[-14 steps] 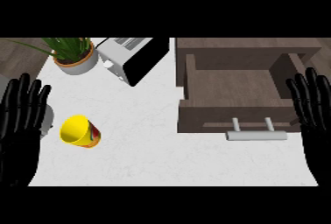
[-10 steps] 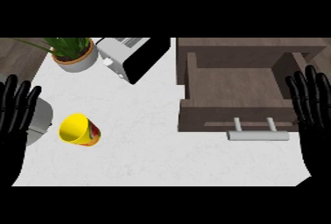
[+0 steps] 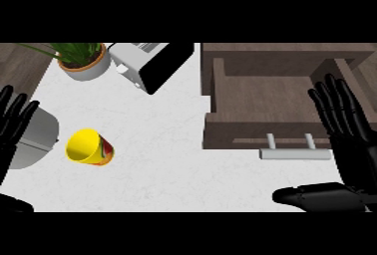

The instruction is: Pick up the cup, place it into the drawer and close the drawer

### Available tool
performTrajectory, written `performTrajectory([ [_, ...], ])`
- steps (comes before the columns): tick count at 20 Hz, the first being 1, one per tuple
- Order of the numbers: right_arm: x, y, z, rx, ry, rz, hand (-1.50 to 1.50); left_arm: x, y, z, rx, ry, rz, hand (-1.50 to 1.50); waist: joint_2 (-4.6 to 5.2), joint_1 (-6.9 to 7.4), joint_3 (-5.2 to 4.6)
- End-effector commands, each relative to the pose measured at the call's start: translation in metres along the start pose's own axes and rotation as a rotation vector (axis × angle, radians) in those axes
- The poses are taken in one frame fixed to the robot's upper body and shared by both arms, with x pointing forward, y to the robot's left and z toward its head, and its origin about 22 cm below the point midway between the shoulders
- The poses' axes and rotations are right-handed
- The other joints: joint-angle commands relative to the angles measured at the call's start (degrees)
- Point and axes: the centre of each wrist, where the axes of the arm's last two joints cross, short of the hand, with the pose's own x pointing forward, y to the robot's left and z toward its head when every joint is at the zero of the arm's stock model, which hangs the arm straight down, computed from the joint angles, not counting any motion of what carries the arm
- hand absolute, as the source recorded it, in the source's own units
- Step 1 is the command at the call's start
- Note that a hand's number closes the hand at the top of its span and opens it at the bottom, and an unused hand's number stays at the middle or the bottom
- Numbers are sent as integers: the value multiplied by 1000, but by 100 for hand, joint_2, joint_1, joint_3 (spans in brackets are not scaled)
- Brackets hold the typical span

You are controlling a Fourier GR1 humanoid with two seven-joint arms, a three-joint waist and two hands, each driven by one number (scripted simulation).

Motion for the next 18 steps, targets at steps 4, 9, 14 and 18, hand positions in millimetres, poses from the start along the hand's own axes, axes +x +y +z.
performTrajectory([
  [4,-20,-9,-20,7,38,-19,-150,-27,49,-11,49,105,-25,-150,13,-19,4],
  [9,-25,18,-11,46,13,-4,-150,-49,66,-16,68,132,-46,-150,8,-41,3],
  [14,-13,-21,-28,36,-14,-3,-150,-97,55,23,76,192,-56,-150,2,-13,4],
  [18,2,-14,-37,15,-12,23,-150,-118,80,19,129,220,-91,-150,7,-39,0],
])
